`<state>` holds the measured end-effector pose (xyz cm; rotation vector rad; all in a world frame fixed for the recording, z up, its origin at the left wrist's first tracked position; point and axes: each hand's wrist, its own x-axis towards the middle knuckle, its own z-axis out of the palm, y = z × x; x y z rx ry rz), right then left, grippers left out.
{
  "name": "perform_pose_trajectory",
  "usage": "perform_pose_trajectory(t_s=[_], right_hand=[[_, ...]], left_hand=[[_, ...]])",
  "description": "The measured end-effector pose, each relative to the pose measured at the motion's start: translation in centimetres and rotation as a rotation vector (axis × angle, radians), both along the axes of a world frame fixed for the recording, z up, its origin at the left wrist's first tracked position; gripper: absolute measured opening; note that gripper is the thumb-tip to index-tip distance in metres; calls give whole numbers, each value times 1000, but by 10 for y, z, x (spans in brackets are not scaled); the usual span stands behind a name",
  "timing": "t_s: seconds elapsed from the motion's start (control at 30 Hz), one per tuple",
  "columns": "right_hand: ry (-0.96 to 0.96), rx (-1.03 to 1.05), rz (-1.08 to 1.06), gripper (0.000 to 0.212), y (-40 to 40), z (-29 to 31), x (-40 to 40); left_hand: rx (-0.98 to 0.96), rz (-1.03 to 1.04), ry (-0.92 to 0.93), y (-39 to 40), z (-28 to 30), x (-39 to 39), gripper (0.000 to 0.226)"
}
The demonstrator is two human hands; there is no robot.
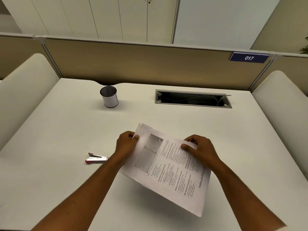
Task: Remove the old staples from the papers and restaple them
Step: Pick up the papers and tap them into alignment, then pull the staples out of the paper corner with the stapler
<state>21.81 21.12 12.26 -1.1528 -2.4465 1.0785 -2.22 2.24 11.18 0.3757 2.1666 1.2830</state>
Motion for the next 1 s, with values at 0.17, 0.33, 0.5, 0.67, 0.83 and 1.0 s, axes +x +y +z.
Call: perform_pose_trajectory(t_s=[0.17,0.33,0.5,0.67,0.83,1.0], right_hand=[[-256,45,117,20,-13,-49,2],[-377,46,197,23,-27,-80,0],[-320,169,196,28,-38,-86,-21],[-213,184,275,24,-61,-81,-69],[-121,102,380,20,-95,-79,-131],[-68,62,498,19,-134,-79,-188]], left_hand=[[-171,-59,-6,-10,-48,13,22],[-247,-72,1,-23,-73,13,23],[-285,-20,7,-31,-81,17,35],[-342,7,130,-48,-79,29,16],[-366,35,142,-68,-87,31,33],[-325,58,86,-89,-96,30,33]])
